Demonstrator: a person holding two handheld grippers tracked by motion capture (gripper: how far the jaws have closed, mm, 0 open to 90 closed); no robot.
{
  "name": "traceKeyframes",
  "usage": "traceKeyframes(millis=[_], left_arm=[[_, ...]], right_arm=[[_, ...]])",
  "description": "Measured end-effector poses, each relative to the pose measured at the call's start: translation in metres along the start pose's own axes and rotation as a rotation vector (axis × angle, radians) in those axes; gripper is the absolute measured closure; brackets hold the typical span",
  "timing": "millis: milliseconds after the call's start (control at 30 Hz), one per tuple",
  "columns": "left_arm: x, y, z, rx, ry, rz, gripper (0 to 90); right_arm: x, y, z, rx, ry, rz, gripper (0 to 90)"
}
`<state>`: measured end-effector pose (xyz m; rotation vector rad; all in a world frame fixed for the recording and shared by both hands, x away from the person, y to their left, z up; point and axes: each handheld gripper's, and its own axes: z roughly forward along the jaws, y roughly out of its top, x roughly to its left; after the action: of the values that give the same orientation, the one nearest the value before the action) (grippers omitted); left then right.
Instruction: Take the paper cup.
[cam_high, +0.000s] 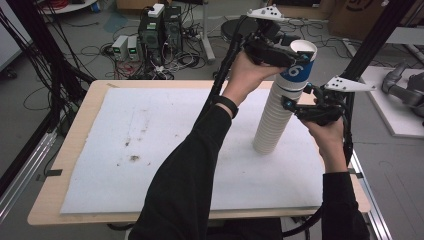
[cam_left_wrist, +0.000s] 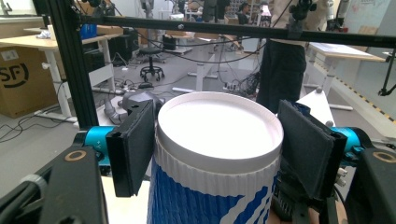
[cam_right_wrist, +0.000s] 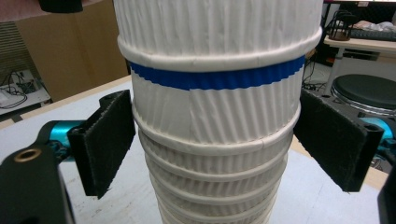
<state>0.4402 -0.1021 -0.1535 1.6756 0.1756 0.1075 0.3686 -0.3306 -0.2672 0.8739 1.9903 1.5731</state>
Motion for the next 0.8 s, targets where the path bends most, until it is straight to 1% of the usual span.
traceKeyframes(millis=[167,200,400,467,500,533,600,633,700,733,800], left_arm=[[-0.002,0.003,-0.001,-0.012,0.001,0.002,29.7],[-0.002,0.004,-0.002,-0.01,0.0,0.011,29.7],[-0.005,0.012,-0.006,-0.025,0.0,0.024,29.7],[-0.006,0.016,-0.007,-0.017,0.006,0.036,29.7],[-0.007,0.018,-0.008,-0.028,0.003,0.037,29.8],[-0.008,0.02,-0.009,-0.031,0.002,0.045,29.8],[-0.008,0.022,-0.01,-0.032,0.006,0.048,29.8],[-0.01,0.026,-0.012,-0.048,0.002,0.05,29.8],[-0.01,0.028,-0.013,-0.055,0.002,0.058,29.8],[-0.012,0.031,-0.017,-0.072,0.005,0.061,29.8],[-0.012,0.033,-0.02,-0.078,0.015,0.063,29.8]], right_arm=[[0.0,0.0,0.0,-0.002,0.0,-0.003,13.4],[0.0,0.0,0.0,-0.001,0.0,-0.001,13.4],[0.0,0.0,0.0,0.0,0.0,-0.001,13.4],[0.0,0.0,0.0,-0.001,0.001,-0.003,13.4],[0.0,0.0,0.0,-0.001,0.002,-0.002,13.4],[0.0,0.0,0.0,0.0,0.0,-0.001,13.4],[0.0,0.0,0.0,-0.001,-0.001,-0.003,13.4],[0.0,0.0,0.0,0.0,0.001,-0.001,13.4],[0.0,0.0,0.0,-0.001,0.001,-0.002,13.4],[0.0,0.0,-0.001,-0.001,0.002,-0.002,13.4],[0.0,0.0,-0.001,-0.002,0.003,-0.003,13.4]])
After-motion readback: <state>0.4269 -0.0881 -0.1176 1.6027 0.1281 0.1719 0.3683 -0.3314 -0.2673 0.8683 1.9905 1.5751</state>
